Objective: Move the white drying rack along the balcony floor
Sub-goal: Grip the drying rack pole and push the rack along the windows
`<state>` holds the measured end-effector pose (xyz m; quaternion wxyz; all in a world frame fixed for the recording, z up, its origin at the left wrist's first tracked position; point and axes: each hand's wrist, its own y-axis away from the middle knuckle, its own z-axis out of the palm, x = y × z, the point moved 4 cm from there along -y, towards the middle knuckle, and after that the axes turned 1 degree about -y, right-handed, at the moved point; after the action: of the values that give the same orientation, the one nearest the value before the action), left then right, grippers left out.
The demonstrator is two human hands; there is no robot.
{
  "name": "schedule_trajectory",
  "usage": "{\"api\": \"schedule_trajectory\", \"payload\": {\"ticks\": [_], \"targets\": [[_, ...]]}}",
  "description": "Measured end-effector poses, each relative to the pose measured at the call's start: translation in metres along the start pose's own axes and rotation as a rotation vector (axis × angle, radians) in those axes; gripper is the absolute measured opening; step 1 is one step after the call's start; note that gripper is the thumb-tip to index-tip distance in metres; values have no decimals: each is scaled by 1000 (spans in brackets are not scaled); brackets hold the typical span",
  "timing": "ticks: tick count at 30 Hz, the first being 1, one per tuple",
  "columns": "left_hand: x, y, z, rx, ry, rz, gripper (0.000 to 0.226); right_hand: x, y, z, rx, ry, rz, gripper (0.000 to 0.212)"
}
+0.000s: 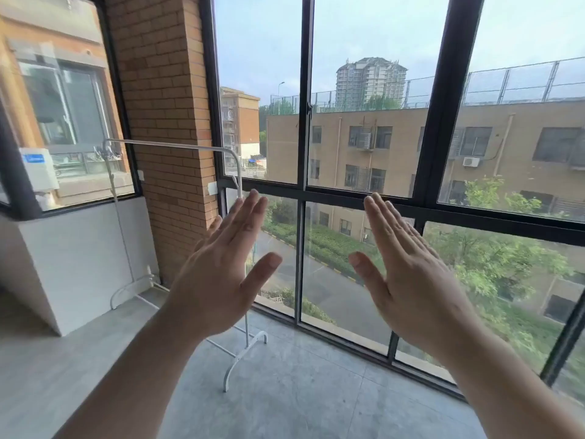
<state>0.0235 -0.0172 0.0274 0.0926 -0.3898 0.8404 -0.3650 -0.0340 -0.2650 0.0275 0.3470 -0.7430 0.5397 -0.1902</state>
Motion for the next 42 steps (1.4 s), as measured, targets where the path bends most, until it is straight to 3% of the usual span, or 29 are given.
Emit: {"api": "schedule_trajectory", "payload": {"ticks": [8,24,34,42], "targets": [[-58,-17,46,-44,5,-98,79,16,-40,84,-119,-87,2,66],[-291,-151,156,-60,79,-175,80,51,-236,294,-145,-141,-29,64],[-405,-245,278,-97,120,-300,79,140,-339,432,-203,-217,-38,61],[-487,-337,352,-31,131,-473,86,221,-444,535,-249,-323,-108,63]]}}
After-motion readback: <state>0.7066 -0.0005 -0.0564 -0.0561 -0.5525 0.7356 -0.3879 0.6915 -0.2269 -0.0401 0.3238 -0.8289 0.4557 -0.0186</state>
